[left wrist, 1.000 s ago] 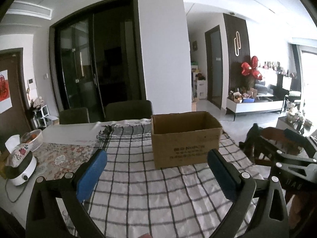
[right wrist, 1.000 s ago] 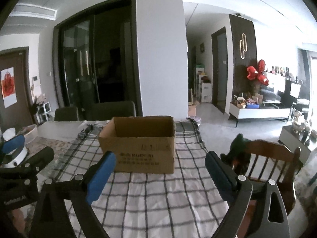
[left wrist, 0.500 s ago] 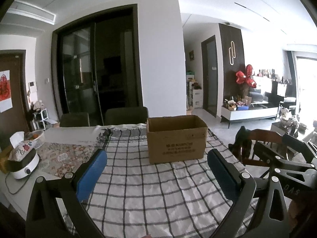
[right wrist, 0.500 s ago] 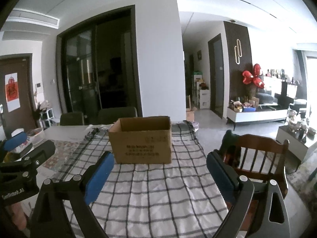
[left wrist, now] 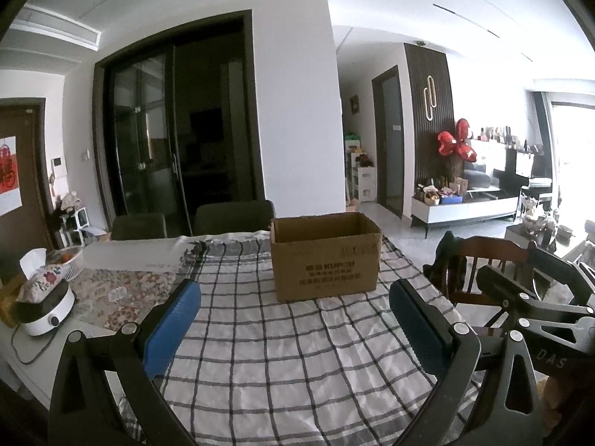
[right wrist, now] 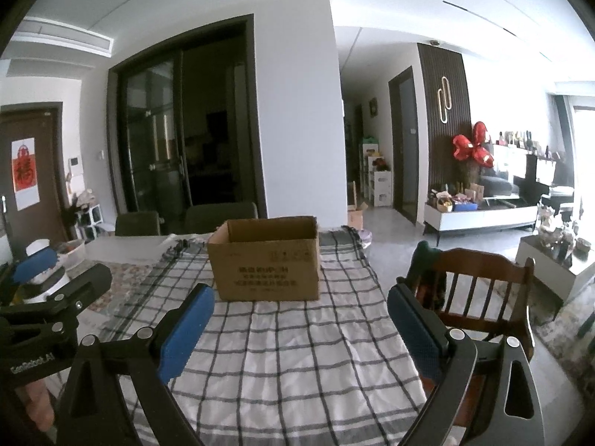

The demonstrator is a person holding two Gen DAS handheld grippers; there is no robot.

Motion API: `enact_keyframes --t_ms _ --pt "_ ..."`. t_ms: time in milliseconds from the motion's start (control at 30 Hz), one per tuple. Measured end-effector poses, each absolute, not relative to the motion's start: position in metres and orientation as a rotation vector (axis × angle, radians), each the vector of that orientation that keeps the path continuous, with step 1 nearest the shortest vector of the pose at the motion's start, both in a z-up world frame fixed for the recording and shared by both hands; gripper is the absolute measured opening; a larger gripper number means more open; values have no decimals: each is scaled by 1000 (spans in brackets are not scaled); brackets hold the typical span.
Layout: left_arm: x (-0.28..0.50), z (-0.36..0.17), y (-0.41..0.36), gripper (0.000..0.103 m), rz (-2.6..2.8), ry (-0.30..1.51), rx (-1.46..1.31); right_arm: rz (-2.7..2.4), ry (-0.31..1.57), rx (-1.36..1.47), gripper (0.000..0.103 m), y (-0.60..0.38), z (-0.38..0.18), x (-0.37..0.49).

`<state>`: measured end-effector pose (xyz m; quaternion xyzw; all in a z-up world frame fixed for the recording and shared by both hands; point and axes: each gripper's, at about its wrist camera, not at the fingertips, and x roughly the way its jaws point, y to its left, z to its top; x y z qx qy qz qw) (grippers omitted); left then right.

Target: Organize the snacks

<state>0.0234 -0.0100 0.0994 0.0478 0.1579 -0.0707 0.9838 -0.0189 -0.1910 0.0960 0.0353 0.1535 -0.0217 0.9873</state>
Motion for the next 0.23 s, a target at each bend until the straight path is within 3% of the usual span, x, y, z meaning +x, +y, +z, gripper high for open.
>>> enact_keyframes --t_ms 233 --pt "25 94 -13 103 -135 336 100 -43 330 79 95 -195 91 -17"
